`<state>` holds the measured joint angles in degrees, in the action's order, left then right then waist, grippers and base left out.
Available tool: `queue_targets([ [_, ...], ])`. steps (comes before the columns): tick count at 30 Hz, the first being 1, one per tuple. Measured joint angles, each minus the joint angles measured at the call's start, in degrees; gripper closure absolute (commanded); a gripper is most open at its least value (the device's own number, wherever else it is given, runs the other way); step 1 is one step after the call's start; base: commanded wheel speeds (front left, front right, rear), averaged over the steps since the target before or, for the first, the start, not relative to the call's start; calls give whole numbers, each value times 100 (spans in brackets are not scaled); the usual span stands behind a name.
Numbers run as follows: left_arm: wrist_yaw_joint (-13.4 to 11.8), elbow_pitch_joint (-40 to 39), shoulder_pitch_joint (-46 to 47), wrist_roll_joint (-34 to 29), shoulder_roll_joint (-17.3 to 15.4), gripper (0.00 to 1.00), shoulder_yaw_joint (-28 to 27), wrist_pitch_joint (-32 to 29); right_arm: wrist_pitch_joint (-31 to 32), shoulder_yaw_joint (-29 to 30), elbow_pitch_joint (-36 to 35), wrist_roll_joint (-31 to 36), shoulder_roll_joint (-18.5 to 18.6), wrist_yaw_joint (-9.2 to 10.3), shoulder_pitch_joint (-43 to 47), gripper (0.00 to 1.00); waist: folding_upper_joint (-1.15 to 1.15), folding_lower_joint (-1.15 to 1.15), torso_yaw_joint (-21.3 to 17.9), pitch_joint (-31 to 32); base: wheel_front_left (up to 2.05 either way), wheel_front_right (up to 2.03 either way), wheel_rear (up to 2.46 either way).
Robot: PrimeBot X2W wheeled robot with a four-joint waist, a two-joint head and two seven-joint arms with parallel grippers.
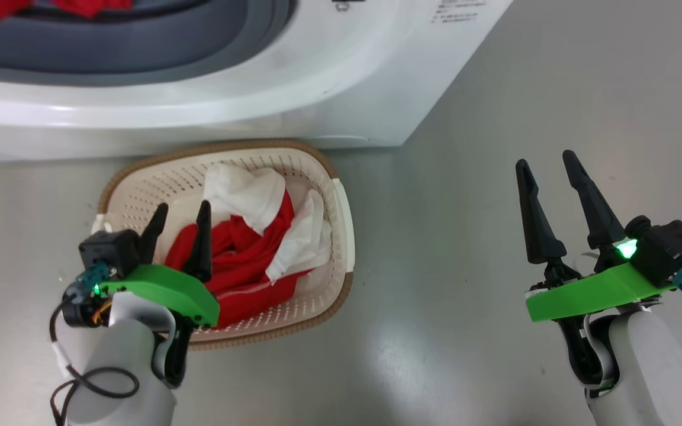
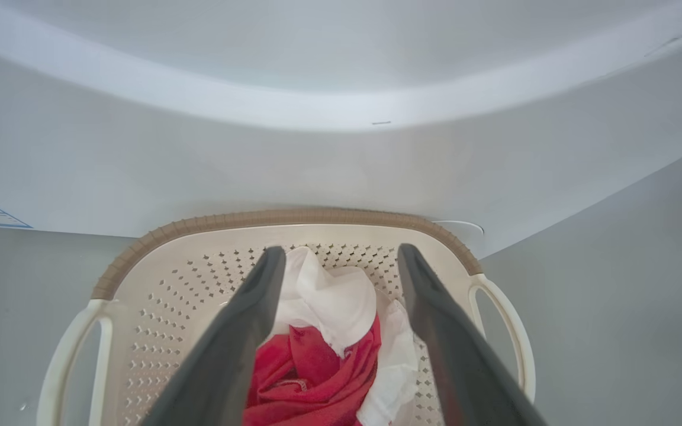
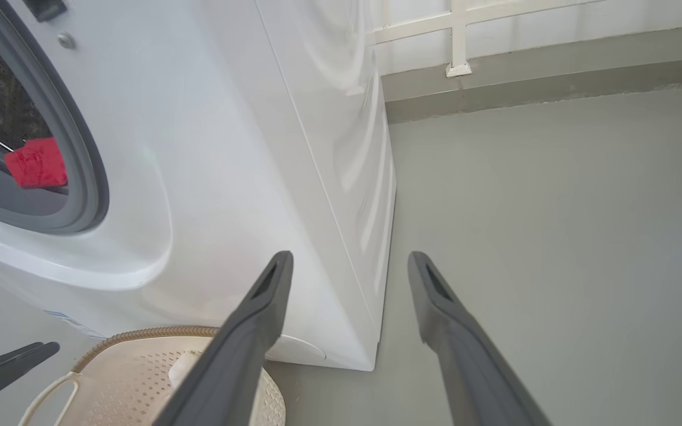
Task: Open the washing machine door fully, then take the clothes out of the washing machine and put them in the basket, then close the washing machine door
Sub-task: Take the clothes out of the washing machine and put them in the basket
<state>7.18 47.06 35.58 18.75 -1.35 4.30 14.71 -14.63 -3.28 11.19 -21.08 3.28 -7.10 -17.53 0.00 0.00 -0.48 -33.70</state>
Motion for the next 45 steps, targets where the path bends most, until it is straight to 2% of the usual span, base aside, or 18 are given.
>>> queue_targets([
  [17,0,-833,-939,-170,-1,0,-266,0,0,-87,219,0,19,0,833,0,0,0,154,1204,0,0,0],
  [32,0,-1946,-2220,-711,-11,0,-476,0,0,-20,321,-2,16,0,1802,0,0,0,280,2432,0,0,0],
  [45,0,-2747,-3046,-836,-32,0,-743,0,0,142,242,-2,9,0,2260,0,0,0,401,2937,0,0,0],
])
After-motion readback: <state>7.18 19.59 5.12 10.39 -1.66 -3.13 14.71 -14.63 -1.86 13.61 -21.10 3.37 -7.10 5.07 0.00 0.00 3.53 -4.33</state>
